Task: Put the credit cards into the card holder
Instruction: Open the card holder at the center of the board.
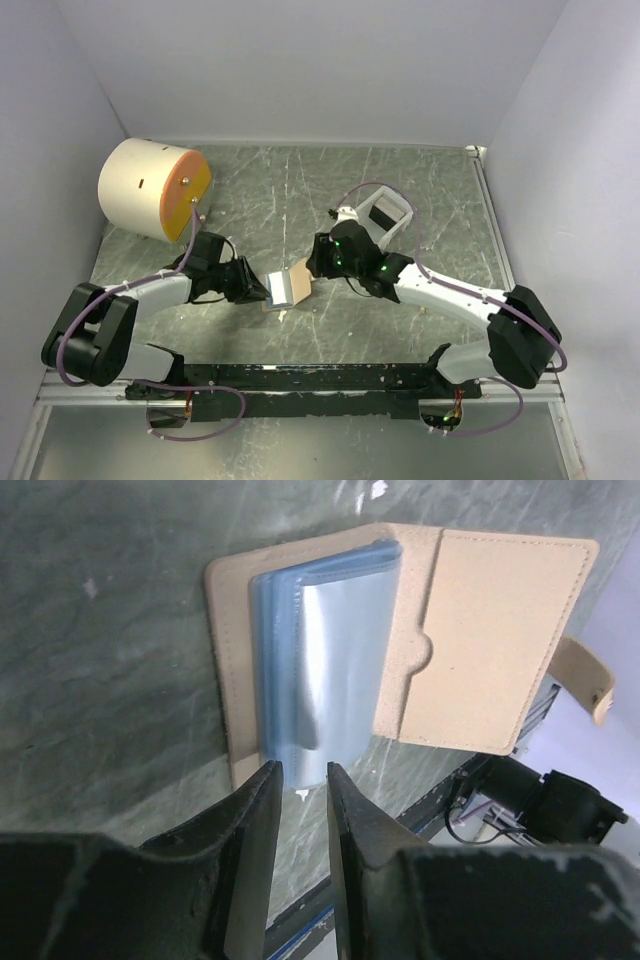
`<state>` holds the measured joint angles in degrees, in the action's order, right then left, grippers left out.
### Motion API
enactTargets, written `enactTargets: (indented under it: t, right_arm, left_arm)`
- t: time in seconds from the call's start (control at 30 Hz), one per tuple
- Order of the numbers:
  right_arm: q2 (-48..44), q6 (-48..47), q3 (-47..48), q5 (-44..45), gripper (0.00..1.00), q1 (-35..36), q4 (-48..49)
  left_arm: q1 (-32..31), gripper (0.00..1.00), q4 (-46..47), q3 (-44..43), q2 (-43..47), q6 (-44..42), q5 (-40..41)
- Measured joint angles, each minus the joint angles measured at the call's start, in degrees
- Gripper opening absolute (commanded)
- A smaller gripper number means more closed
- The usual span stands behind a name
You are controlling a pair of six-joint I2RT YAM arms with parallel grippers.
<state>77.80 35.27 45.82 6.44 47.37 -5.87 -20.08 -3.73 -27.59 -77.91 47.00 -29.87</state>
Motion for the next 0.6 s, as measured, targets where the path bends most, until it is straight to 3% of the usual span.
enactTargets:
  t: [0.23,0.6]
  right_arm:
    - [-0.4,2.3,2.9,-3.6,0.43,4.2,4.0]
    - [12.0,3.6,6.8,-7.1,0.41,6.7,6.4]
  left_arm:
    - [-0.4,0.36,5.9,-0.1,-0.4,2.4,-3.2]
    - [-0.4,0.36,6.9,-1.5,-1.4,3.4,-3.2]
